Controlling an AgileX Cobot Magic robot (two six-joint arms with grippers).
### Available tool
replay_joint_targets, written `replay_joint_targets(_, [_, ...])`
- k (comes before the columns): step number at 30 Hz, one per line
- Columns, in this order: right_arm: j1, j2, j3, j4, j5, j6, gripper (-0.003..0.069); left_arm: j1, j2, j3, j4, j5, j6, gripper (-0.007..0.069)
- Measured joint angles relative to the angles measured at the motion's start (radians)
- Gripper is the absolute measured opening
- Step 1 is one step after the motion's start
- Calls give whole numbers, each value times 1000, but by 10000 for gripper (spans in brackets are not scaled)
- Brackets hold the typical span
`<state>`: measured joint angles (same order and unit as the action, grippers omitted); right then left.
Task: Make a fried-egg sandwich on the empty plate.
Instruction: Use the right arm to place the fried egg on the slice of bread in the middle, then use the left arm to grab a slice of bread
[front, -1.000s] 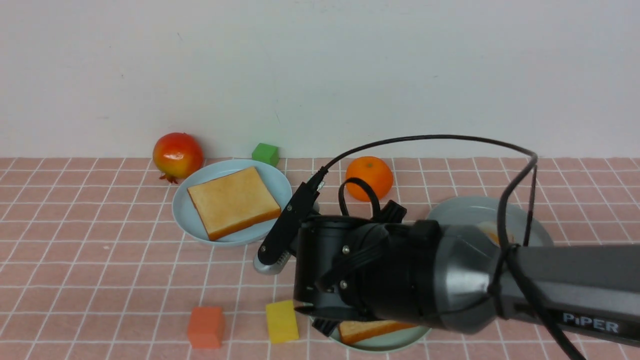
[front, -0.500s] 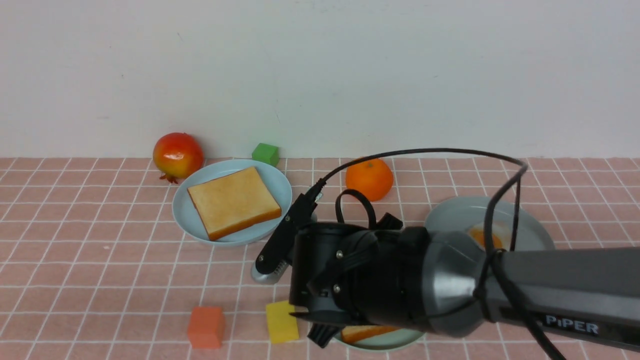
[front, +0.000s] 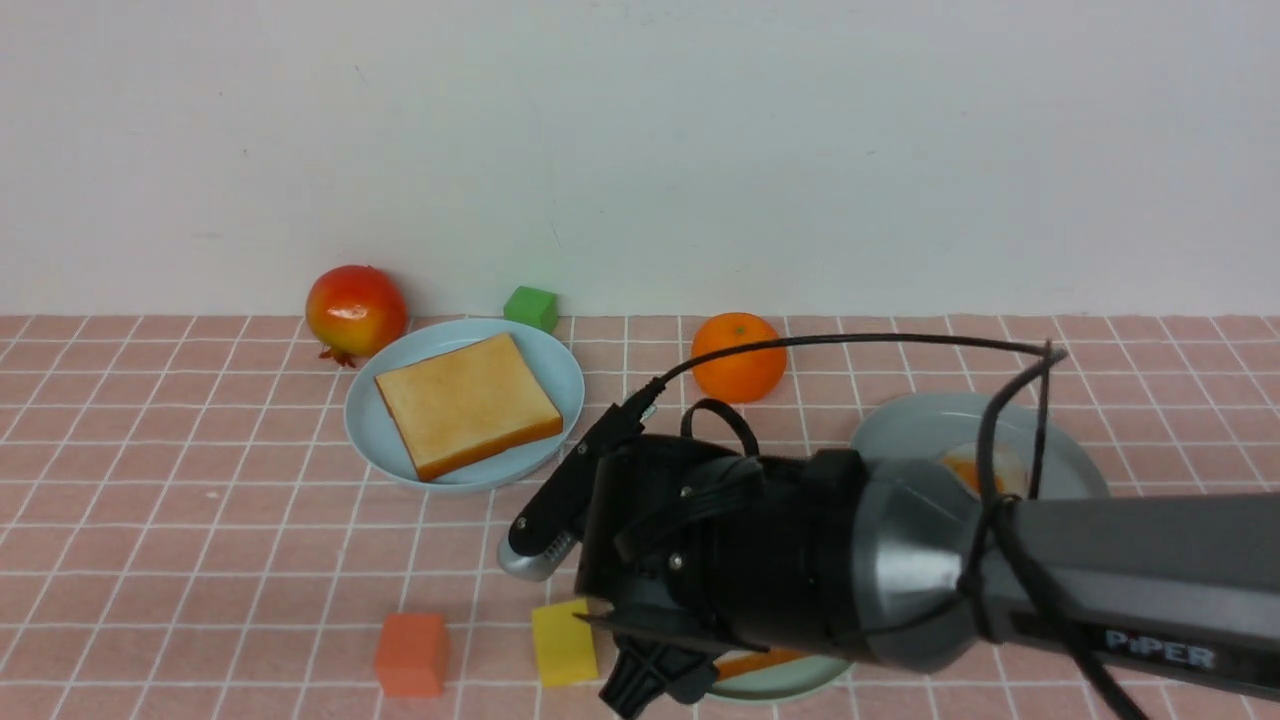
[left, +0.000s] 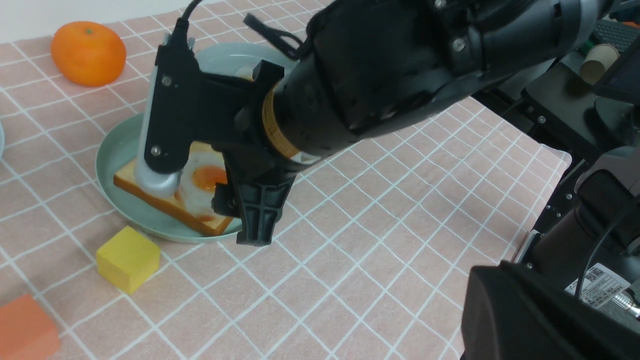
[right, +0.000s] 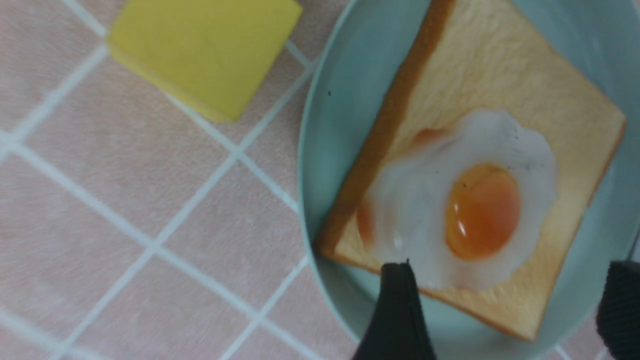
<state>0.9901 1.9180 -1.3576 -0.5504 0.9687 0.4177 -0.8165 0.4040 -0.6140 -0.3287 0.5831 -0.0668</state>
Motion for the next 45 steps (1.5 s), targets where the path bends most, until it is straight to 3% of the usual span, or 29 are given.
replay_joint_targets(7, [48,-158,-57,31,128,0,451,0,10,-3,17,5,-46,12])
replay_joint_targets(8, [53,-215,-61,44,185,0,384,0,32,-16,52,21,-84,12])
replay_joint_targets(9, [53,-231,-61,48,195,0,365,0,46,-25,72,30,-102,12])
replay_joint_targets(12, [53,-396,-61,90,250,0,143,0,170,-102,205,103,-200,12])
replay_joint_targets(13, [53,-396,-61,94,250,0,131,0,190,-107,220,106,-208,12])
replay_joint_targets(14, [53,-466,-61,116,256,0,50,0,252,-133,260,127,-228,12])
replay_joint_targets(16, [53,-543,-61,142,263,0,0,0,363,-180,313,143,-246,12])
replay_joint_targets(23, [53,-798,6,213,278,-20,-6,86,734,-391,336,141,-227,12])
replay_joint_targets(26, [53,-887,73,243,285,-28,-6,182,861,-480,276,153,-133,12])
replay_joint_targets(31, [53,-1047,213,293,289,-55,-6,359,1093,-593,107,185,217,12])
replay_joint_targets(35, [53,-1110,230,317,286,-8,-5,401,1199,-618,85,161,311,12])
replay_joint_targets(39, [53,-1153,230,342,257,16,-4,413,1315,-671,138,120,334,20])
replay_joint_targets(41, [53,-1157,230,353,246,22,-3,413,1370,-715,187,119,331,48])
replay_joint_targets(44, [53,-1158,232,392,239,23,-1,424,1484,-839,269,137,284,197])
replay_joint_targets(45, [53,-1158,233,395,239,23,-1,426,1489,-846,272,143,280,215])
